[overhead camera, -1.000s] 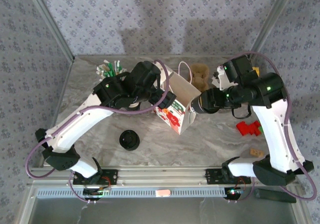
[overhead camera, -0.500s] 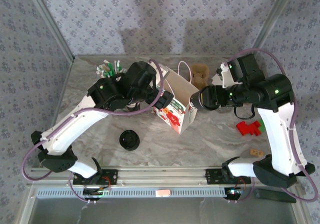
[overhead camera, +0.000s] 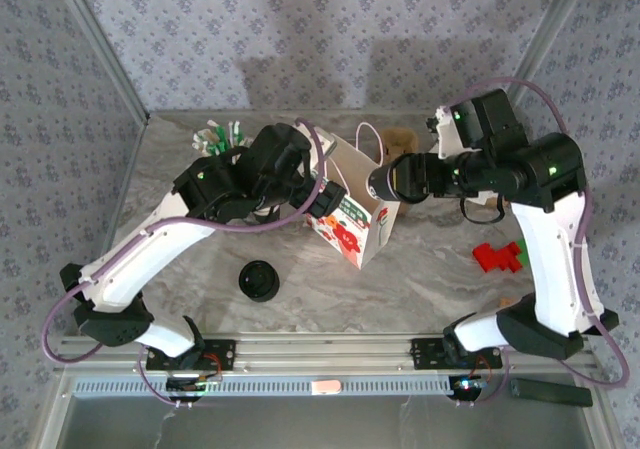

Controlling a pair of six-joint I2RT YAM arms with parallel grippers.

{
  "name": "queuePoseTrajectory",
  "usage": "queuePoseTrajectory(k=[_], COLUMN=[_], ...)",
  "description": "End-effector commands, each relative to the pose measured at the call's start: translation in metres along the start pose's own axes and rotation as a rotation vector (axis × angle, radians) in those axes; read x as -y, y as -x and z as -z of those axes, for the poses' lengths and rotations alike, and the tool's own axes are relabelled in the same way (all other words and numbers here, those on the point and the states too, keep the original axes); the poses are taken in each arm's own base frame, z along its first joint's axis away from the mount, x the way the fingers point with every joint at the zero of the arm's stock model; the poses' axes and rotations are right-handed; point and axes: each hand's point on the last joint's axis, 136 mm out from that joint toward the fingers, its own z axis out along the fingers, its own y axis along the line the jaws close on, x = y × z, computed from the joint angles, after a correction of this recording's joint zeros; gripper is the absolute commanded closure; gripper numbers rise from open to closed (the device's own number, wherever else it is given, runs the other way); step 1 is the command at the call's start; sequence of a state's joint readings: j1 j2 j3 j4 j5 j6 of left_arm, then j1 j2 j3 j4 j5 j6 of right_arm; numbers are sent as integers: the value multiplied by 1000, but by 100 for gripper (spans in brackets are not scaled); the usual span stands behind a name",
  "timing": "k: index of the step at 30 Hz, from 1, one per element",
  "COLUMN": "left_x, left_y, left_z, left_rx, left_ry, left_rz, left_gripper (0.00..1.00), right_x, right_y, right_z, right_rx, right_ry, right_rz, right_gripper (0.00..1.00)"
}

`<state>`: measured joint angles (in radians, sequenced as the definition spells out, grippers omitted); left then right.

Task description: Pack the takeout coffee

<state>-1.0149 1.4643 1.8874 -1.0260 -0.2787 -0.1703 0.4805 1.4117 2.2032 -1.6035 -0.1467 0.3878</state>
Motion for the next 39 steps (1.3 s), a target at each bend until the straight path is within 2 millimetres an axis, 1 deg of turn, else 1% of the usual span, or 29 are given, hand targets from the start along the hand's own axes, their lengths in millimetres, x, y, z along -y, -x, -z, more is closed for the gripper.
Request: queuePoseTrajectory(k=[1, 6, 12, 17, 20, 26, 39], left_x=[-7, -10, -15, -20, -23, -27, -29], left_y=[-1, -5, -11, -17, -21, -27, -33], left_z=[16, 19, 23, 26, 26, 25, 23], left_rx=[27, 35, 47, 51, 53, 49, 46], left_ry=[16, 24, 38, 56, 66, 76, 78], left_rz=[16, 20, 27, 26, 28, 30, 31], left_gripper=[0, 0, 0, 0, 0, 0, 0], right_x=[11, 11, 12, 19, 19, 14, 6], right_y=[-34, -19, -1, 9, 12, 12, 4], right_z=[3, -10, -31, -51, -63, -81, -101], right_rx=[-163, -165, -178, -208, -230, -269, -325], right_ry=[-61, -89, -125, -176, -186, -201, -232], right_rz=[-33, -23, 0, 20, 28, 55, 94], right_gripper=[46, 46, 46, 45, 45, 46, 46])
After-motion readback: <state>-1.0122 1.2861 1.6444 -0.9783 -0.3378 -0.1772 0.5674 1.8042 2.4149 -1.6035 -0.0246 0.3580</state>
